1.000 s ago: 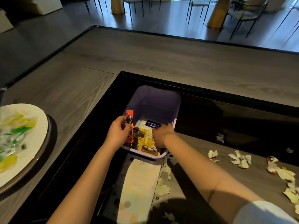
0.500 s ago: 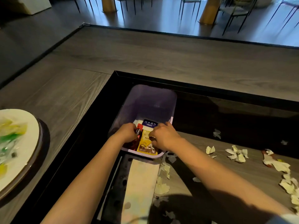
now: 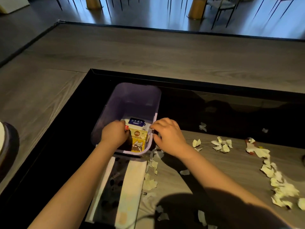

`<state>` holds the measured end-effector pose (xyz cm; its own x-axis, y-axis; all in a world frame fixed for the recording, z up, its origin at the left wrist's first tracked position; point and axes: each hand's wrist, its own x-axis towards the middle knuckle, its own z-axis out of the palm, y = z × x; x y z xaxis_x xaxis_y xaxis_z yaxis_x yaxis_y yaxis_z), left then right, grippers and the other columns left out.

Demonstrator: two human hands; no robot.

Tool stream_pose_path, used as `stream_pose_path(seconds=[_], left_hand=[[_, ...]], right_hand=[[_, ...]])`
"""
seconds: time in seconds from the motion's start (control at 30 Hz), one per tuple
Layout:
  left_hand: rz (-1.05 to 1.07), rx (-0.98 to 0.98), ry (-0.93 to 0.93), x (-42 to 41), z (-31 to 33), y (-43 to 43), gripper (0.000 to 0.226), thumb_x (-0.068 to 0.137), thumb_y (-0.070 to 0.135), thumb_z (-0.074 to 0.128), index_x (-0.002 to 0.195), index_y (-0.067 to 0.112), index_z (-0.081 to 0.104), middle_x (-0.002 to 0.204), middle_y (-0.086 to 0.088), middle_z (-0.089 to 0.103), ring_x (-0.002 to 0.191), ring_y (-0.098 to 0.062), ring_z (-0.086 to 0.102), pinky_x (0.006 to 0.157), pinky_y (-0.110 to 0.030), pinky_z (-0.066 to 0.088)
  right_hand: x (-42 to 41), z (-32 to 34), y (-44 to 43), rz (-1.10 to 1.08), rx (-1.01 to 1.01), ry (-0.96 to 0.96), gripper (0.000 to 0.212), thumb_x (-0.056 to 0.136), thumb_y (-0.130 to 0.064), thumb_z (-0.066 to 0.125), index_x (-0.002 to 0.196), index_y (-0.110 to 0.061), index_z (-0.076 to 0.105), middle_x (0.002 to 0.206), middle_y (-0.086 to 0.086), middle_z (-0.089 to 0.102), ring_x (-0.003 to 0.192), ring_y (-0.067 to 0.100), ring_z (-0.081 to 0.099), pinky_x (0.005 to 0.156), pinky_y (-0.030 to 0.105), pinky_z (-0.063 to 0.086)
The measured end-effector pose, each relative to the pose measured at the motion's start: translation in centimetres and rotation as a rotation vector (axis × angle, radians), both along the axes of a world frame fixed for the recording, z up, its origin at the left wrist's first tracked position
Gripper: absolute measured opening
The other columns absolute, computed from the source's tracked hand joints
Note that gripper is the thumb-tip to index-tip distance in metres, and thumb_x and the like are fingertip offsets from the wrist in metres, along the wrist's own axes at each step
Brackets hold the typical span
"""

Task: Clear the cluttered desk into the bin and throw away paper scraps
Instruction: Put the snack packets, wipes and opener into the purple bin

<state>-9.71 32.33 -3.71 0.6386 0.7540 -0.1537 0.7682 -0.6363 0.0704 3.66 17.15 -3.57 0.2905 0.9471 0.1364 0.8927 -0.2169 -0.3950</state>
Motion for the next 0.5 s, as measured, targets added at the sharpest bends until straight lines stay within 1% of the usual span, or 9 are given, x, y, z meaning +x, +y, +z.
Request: stream_pose_path(seconds=[0.07, 0.13, 0.23, 0.27, 0.33, 0.4, 0.5], left_hand=[[-0.045, 0.066, -0.066, 0.8, 1.2, -2.0, 0.03, 0.089, 0.031, 0.053, 0.11, 0.009, 0.057, 0.108, -0.012, 0.061, 0.099, -0.03, 0.058, 0.072, -0.037, 0.046], [-0.107, 0.118, -0.129, 1.9, 2.0, -4.3, 0.033, 0.088, 0.031, 0.054, 0.111, 0.008, 0.057, 0.108, -0.012, 0.06, 0.101, -0.032, 0.056, 0.077, -0.039, 0.046], [-0.206, 0.12, -0.236, 3.8, 2.8, -8.0, 0.031, 0.086, 0.028, 0.055, 0.108, 0.007, 0.06, 0.106, -0.013, 0.062, 0.099, -0.033, 0.056, 0.079, -0.042, 0.046], [-0.23, 0.104, -0.252, 4.7, 2.9, -9.2, 0.032, 0.086, 0.028, 0.055, 0.11, 0.008, 0.06, 0.109, -0.012, 0.061, 0.101, -0.032, 0.055, 0.081, -0.042, 0.047], [-0.269, 0.058, -0.243, 6.4, 2.9, -11.9, 0.039, 0.089, 0.031, 0.052, 0.122, 0.011, 0.055, 0.124, -0.01, 0.057, 0.114, -0.028, 0.05, 0.091, -0.041, 0.045], [-0.304, 0.02, -0.208, 8.2, 2.6, -14.4, 0.046, 0.09, 0.034, 0.049, 0.131, 0.013, 0.048, 0.137, -0.006, 0.048, 0.125, -0.024, 0.043, 0.099, -0.039, 0.04], [-0.324, -0.049, -0.156, 10.6, 1.8, -17.9, 0.049, 0.092, 0.036, 0.047, 0.136, 0.016, 0.042, 0.144, -0.004, 0.04, 0.132, -0.022, 0.035, 0.104, -0.038, 0.035]], right_hand=[[1.0, 0.1, -1.9, -0.051, 0.0, 0.014, 0.035, 0.089, -0.021, 0.055, 0.123, -0.017, 0.059, 0.123, 0.001, 0.059, 0.12, 0.02, 0.045, 0.104, 0.035, 0.028], [2.2, -0.1, -4.2, -0.098, -0.016, 0.017, 0.038, 0.09, -0.022, 0.053, 0.127, -0.019, 0.056, 0.126, -0.001, 0.056, 0.123, 0.018, 0.042, 0.105, 0.034, 0.027], [4.5, -0.5, -8.0, -0.167, -0.086, 0.009, 0.039, 0.092, -0.023, 0.051, 0.13, -0.018, 0.053, 0.131, -0.001, 0.053, 0.126, 0.019, 0.04, 0.105, 0.032, 0.026], [5.3, -0.7, -9.3, -0.196, -0.106, 0.012, 0.039, 0.092, -0.023, 0.05, 0.131, -0.018, 0.052, 0.132, -0.001, 0.053, 0.126, 0.019, 0.039, 0.105, 0.032, 0.027], [7.1, -1.0, -12.0, -0.256, -0.139, 0.014, 0.039, 0.092, -0.023, 0.05, 0.131, -0.018, 0.052, 0.132, -0.001, 0.053, 0.127, 0.019, 0.039, 0.104, 0.032, 0.028], [8.8, -1.4, -14.7, -0.316, -0.173, 0.008, 0.039, 0.091, -0.024, 0.049, 0.13, -0.02, 0.051, 0.131, -0.001, 0.053, 0.125, 0.018, 0.04, 0.103, 0.033, 0.03], [11.5, -2.2, -18.6, -0.411, -0.22, 0.011, 0.038, 0.091, -0.025, 0.051, 0.129, -0.019, 0.052, 0.129, 0.001, 0.054, 0.122, 0.021, 0.043, 0.099, 0.034, 0.035]])
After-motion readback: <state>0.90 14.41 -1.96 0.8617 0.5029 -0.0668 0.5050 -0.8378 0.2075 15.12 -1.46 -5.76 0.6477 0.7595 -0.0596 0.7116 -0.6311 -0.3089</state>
